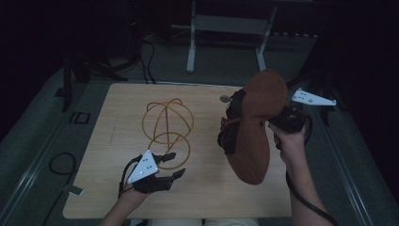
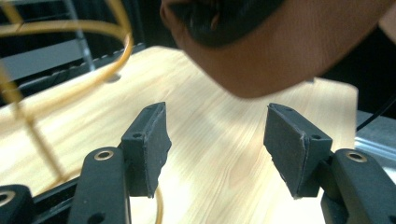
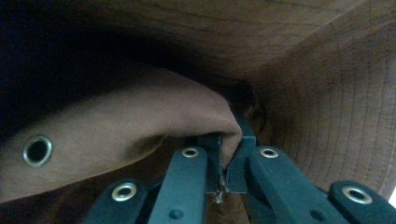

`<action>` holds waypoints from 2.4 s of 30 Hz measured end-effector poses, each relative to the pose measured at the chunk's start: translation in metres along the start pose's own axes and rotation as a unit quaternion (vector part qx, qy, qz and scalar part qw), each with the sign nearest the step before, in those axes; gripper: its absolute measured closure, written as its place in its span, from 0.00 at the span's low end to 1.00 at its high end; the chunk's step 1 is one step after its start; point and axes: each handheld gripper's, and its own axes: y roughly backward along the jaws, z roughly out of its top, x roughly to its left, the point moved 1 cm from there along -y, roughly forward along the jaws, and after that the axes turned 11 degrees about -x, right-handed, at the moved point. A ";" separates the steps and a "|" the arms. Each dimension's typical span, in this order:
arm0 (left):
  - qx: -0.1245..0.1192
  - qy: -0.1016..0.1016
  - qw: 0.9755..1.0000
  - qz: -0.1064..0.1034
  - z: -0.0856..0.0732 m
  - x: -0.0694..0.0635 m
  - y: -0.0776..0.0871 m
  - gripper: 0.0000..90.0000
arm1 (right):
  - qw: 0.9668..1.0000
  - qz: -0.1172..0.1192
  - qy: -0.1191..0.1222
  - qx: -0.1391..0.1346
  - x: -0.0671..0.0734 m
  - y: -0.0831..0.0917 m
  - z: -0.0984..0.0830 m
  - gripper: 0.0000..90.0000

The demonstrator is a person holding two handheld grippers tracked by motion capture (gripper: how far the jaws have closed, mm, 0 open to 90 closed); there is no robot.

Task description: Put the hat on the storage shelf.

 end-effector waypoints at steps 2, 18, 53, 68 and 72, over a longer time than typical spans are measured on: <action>0.000 0.011 1.000 0.010 -0.010 0.003 0.010 0.44 | 1.000 -0.003 0.002 0.001 -0.002 -0.007 0.002 0.97; 0.046 0.057 0.985 0.159 -0.066 0.026 0.066 0.05 | 1.000 -0.004 -0.004 0.009 -0.003 -0.080 0.011 0.97; 0.006 0.107 0.971 0.214 -0.081 0.050 0.093 0.07 | 0.975 0.121 0.071 0.172 0.104 -0.236 -0.028 0.69; 0.007 0.117 0.971 0.209 -0.083 0.050 0.092 0.07 | 0.951 0.140 0.193 0.199 0.141 -0.260 -0.059 0.24; 0.005 0.118 0.971 0.207 -0.083 0.049 0.091 0.07 | 0.950 0.136 0.212 0.182 0.148 -0.260 -0.066 0.23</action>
